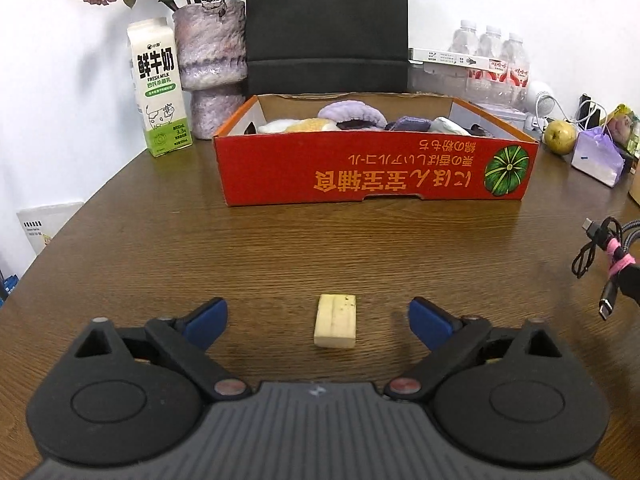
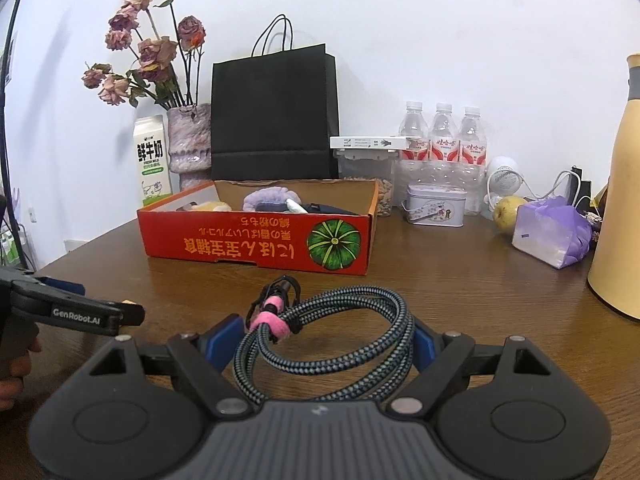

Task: Organize objects
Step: 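Grasp the yellow block with the left gripper while the right gripper holds the cable, then carry the yellow block and black cable over the red box with both grippers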

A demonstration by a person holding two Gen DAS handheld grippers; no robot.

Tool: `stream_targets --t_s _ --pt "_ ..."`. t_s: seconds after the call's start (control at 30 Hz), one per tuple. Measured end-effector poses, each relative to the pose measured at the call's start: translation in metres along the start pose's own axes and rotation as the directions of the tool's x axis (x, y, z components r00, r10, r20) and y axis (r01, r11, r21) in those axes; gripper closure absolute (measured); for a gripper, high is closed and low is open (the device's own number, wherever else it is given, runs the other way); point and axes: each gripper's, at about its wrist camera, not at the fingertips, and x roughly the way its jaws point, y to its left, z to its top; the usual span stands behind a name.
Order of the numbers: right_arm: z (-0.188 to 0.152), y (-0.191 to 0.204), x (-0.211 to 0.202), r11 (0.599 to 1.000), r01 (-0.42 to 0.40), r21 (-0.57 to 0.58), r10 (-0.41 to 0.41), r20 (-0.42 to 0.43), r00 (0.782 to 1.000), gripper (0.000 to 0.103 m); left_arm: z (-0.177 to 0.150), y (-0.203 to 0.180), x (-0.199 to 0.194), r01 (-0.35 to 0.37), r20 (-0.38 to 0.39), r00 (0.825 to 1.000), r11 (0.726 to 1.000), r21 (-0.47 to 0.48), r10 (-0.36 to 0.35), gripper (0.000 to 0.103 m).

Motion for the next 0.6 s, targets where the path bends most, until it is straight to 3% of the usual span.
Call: stream_targets --t_s 0.13,0.23,0.6 --pt "-0.001 0.004 -0.002 1.0 0.006 -0.019 -0.006 0.006 1.0 0.02 0.0 0.001 0.003 0.026 -0.022 0.999 0.999 -0.024 -0.026 0.04" --pt "-0.001 0.007 -0.002 0.999 0.006 -0.033 -0.005 0.008 1.0 0.02 -0.001 -0.001 0.002 0.032 -0.016 0.999 0.999 -0.013 -0.032 0.079" --pt "0.0 0.006 -0.003 1.0 -0.005 -0.028 0.005 0.015 1.0 0.02 -0.003 0.01 -0.022 0.012 0.055 0.998 0.999 -0.035 -0.01 0.082"
